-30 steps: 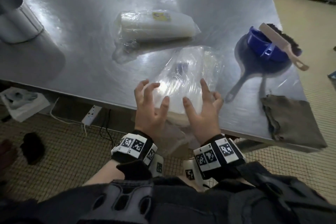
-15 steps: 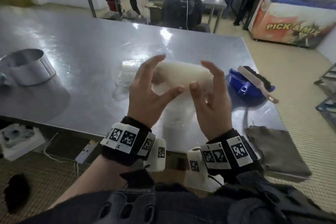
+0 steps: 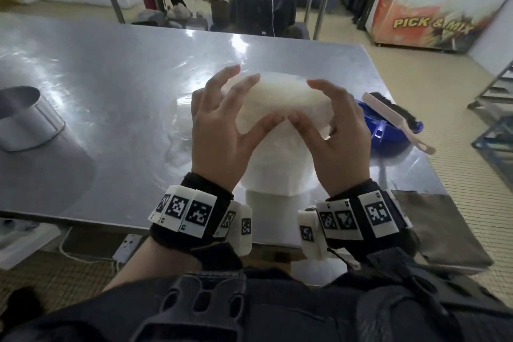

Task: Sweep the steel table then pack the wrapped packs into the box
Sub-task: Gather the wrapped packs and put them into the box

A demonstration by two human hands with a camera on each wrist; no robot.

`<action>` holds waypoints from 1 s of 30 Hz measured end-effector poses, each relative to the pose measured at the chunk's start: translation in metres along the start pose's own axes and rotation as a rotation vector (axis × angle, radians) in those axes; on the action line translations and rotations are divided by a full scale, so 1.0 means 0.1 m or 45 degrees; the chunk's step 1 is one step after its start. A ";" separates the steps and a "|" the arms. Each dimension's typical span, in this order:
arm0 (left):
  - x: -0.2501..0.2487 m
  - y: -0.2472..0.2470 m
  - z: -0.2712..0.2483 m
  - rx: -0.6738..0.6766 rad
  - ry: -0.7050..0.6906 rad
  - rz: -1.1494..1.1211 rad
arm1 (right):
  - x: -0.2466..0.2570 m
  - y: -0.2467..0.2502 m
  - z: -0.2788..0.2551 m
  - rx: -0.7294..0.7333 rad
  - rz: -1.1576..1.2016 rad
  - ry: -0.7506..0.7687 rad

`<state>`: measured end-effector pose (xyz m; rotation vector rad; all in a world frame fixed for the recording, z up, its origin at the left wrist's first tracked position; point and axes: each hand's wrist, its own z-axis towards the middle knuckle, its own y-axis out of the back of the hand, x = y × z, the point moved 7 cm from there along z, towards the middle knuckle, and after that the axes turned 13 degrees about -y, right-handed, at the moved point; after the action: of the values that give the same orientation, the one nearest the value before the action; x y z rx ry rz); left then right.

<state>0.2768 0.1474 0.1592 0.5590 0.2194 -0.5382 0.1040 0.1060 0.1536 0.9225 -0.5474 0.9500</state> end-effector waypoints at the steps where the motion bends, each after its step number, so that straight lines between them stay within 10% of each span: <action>1: 0.05 -0.02 0.00 0.020 0.009 0.038 | 0.01 -0.02 0.02 -0.013 -0.049 0.024; 15: 0.57 -0.55 0.01 0.547 0.015 -0.638 | -0.21 -0.30 0.07 0.189 0.074 0.015; 30: -0.63 -0.03 -0.63 0.354 -0.093 -0.611 | -0.15 0.65 -0.87 0.340 0.079 0.112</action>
<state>0.2185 0.2073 0.1268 0.7600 0.2107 -1.0644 0.0408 0.1909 0.1253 1.1011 -0.3817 1.1330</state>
